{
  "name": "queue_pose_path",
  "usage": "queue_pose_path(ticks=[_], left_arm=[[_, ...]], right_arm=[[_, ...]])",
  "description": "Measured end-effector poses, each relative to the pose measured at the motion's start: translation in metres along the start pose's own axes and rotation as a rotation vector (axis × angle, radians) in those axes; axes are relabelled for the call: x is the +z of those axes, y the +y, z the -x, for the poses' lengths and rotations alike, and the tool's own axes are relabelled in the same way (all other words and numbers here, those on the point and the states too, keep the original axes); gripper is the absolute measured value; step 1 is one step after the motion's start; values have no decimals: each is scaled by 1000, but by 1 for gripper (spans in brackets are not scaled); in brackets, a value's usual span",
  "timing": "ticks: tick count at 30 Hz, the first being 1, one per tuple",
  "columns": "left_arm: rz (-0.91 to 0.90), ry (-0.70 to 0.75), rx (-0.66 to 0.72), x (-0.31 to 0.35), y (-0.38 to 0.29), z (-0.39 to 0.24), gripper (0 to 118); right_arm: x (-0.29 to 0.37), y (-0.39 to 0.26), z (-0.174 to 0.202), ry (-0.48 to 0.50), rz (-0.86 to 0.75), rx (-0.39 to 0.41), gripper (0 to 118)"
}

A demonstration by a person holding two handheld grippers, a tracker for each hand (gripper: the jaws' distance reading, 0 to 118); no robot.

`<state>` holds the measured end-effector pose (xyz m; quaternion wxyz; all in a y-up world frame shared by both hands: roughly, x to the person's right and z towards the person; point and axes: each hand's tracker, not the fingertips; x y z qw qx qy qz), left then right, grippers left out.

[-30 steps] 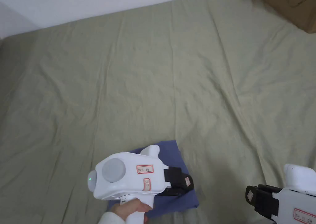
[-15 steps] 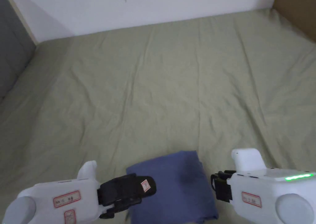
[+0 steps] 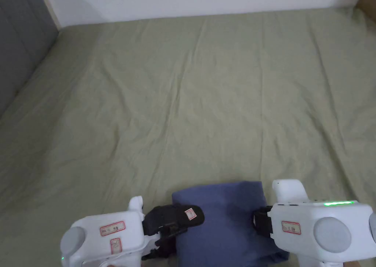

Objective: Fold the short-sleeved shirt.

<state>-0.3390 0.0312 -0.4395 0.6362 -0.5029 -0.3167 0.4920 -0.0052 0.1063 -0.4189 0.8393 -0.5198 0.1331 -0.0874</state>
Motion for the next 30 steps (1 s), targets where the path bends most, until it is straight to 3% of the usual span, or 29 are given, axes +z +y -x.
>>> queue_pose_path(ticks=[2, 3, 4, 5, 7, 10, 13, 20, 24, 26, 27, 29, 30], left_arm=[[5, 7, 1, -14, 6, 2, 106], [20, 78, -11, -20, 7, 3, 93], [19, 145, -28, -23, 6, 6, 72], [22, 130, -26, -21, 5, 11, 41], [25, -2, 32, -6, 11, 15, 37], [51, 142, -118, 25, 23, 1, 32], [51, 271, -213, 86, 50, -12, 32], [-20, 811, -317, 256, 116, -25, 32], [1, 1146, -330, 294, 135, -14, 32], [-33, 1145, -331, 296, 136, -6, 33], [-42, 1165, -332, 293, 134, -1, 38], [-93, 1246, -339, 291, 132, 3, 84], [-112, 1218, -328, 293, 130, 1, 96]], right_arm=[[1, 0, 4, -13, 1, 3, 4], [1, 0, 5, -22, 1, 4, 4], [2, 0, 6, -36, 1, 6, 4], [3, 0, 6, -39, 2, 5, 4], [8, 1, 7, -29, 5, -12, 4], [24, 2, 16, -18, -28, -21, 4], [37, 1, 23, -25, -62, -7, 4], [46, -10, 29, -15, -64, -8, 4], [37, -19, 28, -37, -37, -18, 4], [30, -21, 30, -39, -17, -42, 4], [28, -21, 31, -39, -8, -53, 4], [26, -23, 36, -40, -2, -53, 4], [28, -22, 39, -38, -2, -46, 4]])
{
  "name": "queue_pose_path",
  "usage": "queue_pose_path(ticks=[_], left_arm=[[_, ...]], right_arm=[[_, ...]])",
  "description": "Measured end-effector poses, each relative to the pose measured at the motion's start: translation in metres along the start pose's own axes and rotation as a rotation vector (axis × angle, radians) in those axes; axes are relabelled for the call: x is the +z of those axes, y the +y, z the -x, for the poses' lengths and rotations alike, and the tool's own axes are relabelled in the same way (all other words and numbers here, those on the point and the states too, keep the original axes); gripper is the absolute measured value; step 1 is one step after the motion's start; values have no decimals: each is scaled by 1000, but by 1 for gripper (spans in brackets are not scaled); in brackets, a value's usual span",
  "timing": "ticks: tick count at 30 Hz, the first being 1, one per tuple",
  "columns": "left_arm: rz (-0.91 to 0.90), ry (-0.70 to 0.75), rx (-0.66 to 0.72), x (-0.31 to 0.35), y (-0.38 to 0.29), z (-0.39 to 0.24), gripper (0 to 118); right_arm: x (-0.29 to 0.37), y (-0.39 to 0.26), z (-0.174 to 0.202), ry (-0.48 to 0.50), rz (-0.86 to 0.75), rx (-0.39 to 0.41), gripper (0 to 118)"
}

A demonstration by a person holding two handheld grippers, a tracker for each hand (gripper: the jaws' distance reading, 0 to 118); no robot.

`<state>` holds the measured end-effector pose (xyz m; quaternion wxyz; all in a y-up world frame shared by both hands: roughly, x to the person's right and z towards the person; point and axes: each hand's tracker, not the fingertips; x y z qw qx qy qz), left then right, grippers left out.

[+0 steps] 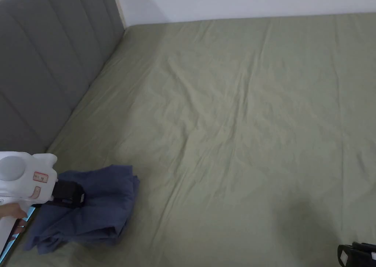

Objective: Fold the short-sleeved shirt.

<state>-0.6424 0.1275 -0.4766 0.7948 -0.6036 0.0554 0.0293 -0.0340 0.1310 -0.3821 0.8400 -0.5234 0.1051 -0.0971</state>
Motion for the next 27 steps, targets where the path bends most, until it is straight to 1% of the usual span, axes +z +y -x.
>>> queue_pose_path(ticks=[1, 4, 7, 8, 9, 10, 11, 12, 13, 15, 16, 18, 19, 21, 23, 26, 27], left_arm=[[-28, -56, 48, 7, -3, 1, 101], [-124, -150, 161, 33, -9, 0, 100], [-238, -176, 189, 72, -15, -11, 100], [-282, -199, 198, 88, -19, -18, 94], [-330, -221, 202, 104, -25, -27, 81], [-371, -241, 198, 119, -29, -39, 60], [-406, -262, 191, 131, -37, -53, 25], [-426, -267, 164, 143, -45, -70, 5], [-466, -275, 148, 155, -55, -88, 4], [-512, -255, 159, 167, -74, -127, 0], [-550, -264, 182, 172, -86, -148, 0], [-600, -296, 168, 175, -106, -183, 0], [-635, -286, 181, 178, -118, -202, 0], [-683, -261, 129, 186, -132, -236, 0], [-744, -230, 86, 198, -144, -263, 0], [-870, -183, 38, 223, -156, -297, 0], [-903, -173, 13, 231, -159, -307, 0]], right_arm=[[2, 0, 3, 6, 0, 16, 4], [7, 1, 8, 7, -4, 37, 4], [15, 0, 10, 15, -22, 39, 4], [19, 0, 9, 20, -29, 38, 4], [23, 0, 10, 29, -39, 39, 4], [28, -1, 11, 33, -49, 39, 4], [32, -2, 12, 37, -61, 41, 4], [37, -3, 11, 44, -76, 43, 4], [42, -4, 12, 48, -88, 42, 4], [52, -7, 13, 59, -123, 38, 4], [58, -9, 12, 60, -137, 36, 4], [69, -12, 13, 61, -171, 43, 4], [77, -15, 14, 48, -197, 48, 4], [94, -16, 15, 37, -262, 59, 4], [117, -16, 20, 28, -359, 77, 4], [148, -9, 24, -33, -498, 138, 4], [160, -8, 30, -82, -533, 170, 4]])
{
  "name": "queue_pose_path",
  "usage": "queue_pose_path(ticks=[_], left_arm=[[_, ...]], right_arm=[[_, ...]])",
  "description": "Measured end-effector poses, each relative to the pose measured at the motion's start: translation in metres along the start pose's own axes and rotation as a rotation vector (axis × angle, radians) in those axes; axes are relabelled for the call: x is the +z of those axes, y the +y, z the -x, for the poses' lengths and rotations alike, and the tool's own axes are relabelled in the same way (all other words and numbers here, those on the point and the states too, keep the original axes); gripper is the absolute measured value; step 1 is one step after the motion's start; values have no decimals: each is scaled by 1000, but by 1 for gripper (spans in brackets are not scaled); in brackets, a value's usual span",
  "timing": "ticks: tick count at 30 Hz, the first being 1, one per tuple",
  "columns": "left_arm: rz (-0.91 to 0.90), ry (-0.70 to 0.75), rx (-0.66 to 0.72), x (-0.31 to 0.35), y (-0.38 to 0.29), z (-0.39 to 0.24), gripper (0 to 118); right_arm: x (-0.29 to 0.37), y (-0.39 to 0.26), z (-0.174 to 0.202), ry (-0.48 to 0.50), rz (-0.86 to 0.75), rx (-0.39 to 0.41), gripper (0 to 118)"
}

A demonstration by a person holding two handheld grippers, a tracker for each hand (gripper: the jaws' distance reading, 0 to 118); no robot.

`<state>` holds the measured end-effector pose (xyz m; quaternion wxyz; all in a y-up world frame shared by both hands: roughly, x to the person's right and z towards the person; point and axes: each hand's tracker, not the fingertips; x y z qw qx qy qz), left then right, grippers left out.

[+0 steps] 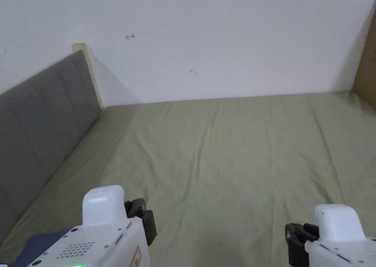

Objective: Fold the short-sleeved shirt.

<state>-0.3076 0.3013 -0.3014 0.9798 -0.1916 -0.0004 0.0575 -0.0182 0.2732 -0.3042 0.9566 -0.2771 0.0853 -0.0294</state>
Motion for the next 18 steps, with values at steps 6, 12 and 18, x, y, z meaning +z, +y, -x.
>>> queue_pose_path(ticks=[6, 12, 18], left_arm=[[-239, -21, -23, 37, 13, -39, 0], [-290, -79, -14, 58, 17, -48, 110], [-287, -144, 7, 70, 28, -38, 116]], right_arm=[[44, 27, 11, -84, -235, 74, 18], [76, 33, 23, -107, -330, 136, 102], [92, 35, 30, -145, -408, 107, 102]])
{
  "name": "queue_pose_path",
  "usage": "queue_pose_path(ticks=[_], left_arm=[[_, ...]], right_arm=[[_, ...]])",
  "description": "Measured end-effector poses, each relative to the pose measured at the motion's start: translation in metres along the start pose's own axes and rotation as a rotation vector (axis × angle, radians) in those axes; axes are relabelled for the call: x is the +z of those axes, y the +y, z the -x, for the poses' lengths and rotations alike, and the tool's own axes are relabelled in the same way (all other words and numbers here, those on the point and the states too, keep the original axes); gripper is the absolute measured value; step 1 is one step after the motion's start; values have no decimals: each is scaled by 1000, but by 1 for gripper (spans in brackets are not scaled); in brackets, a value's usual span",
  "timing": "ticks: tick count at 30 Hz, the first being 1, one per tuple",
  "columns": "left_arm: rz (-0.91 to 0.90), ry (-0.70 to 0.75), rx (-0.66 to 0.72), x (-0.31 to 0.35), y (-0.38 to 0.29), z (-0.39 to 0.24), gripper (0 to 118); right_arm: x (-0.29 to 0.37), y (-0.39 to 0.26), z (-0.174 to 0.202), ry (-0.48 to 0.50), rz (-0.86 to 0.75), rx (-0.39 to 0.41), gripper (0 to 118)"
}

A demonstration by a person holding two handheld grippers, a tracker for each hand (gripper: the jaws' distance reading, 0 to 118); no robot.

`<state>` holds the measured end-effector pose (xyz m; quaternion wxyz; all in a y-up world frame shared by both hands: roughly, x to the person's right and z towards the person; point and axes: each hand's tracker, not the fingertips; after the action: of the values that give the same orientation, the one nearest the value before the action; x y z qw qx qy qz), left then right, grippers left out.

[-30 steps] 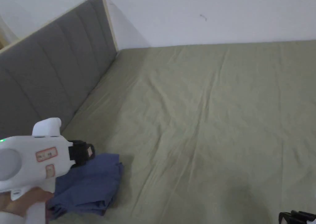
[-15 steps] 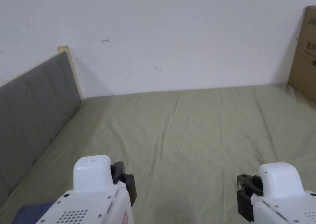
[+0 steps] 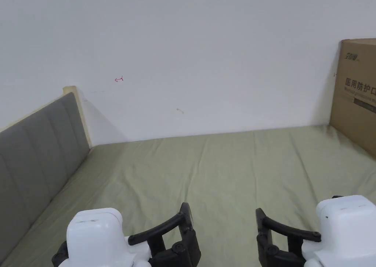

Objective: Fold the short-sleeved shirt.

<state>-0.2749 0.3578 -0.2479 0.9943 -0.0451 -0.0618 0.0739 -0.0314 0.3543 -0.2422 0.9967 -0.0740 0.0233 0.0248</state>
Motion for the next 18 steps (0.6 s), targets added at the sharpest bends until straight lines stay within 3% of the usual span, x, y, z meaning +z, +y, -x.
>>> queue_pose_path(ticks=[3, 8, 11, 18], left_arm=[[8, 4, -43, 2, 2, -5, 116], [135, 137, -120, 4, 7, -16, 115], [129, 44, -139, 3, 5, -16, 115], [112, 114, -121, 5, 10, -18, 115]], right_arm=[[-1, 0, -1, -10, -19, -14, 102], [-7, -2, -3, -8, 6, -33, 102], [-10, -4, -5, 5, 30, -58, 102], [-16, -6, -7, 17, 63, -54, 102]])
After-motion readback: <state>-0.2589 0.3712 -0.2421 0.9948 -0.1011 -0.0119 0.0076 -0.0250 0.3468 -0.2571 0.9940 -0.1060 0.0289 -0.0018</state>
